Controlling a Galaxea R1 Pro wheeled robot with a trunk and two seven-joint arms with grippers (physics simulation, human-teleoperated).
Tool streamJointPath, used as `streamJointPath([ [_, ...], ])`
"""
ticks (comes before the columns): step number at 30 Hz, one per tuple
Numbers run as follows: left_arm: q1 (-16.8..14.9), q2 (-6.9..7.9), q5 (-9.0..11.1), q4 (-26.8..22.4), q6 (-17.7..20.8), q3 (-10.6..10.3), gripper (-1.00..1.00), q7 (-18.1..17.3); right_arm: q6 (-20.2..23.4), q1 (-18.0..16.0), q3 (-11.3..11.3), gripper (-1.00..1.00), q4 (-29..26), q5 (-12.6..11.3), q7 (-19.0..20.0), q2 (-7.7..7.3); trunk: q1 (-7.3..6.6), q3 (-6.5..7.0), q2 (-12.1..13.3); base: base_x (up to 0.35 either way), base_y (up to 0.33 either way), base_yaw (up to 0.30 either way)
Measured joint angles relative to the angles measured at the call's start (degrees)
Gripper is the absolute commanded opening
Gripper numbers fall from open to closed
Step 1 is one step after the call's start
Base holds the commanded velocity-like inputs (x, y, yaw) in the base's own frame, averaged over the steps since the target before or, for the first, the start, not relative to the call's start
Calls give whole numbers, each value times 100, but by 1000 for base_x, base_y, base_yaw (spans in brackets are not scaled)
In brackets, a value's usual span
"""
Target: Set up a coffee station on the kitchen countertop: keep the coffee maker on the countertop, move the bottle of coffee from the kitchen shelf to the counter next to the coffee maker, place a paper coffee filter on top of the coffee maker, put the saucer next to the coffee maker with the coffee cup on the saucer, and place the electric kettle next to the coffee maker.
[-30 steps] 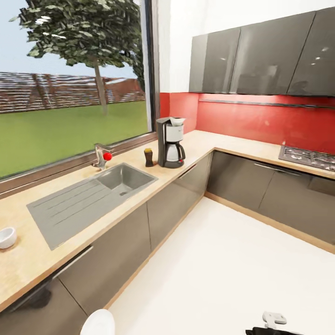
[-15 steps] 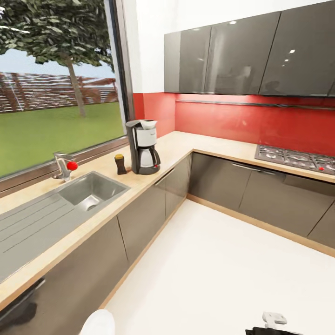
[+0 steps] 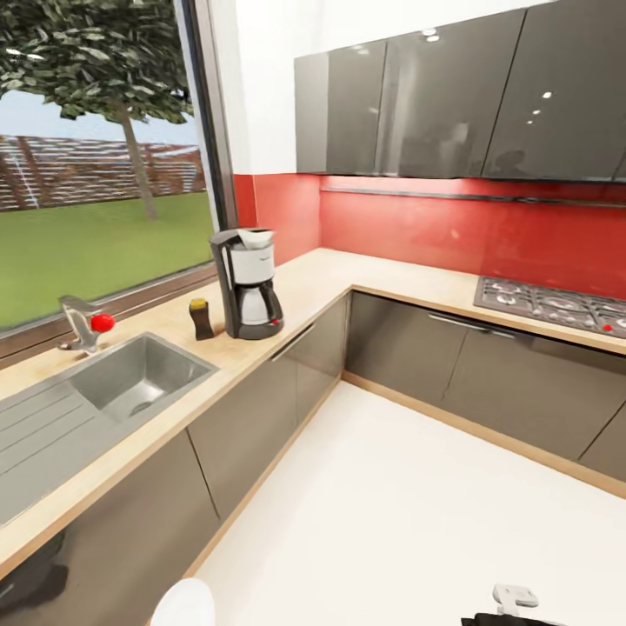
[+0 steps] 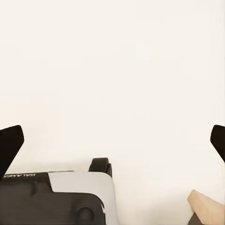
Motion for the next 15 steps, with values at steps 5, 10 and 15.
streamJointPath([
  [5, 0, 2, 0, 0, 0, 0, -100, 0, -5, 1, 1, 100, -1, -1, -7, -1, 0, 0, 0, 308, -151, 0],
  [10, 0, 8, 0, 0, 0, 0, -100, 0, -6, 1, 6, 100, 2, 0, -14, 8, 0, 0, 0, 310, -146, 0],
  [15, 0, 9, 0, 0, 0, 0, -100, 0, -6, 1, 9, 100, 3, 1, -18, 15, 0, 0, 0, 310, -146, 0],
])
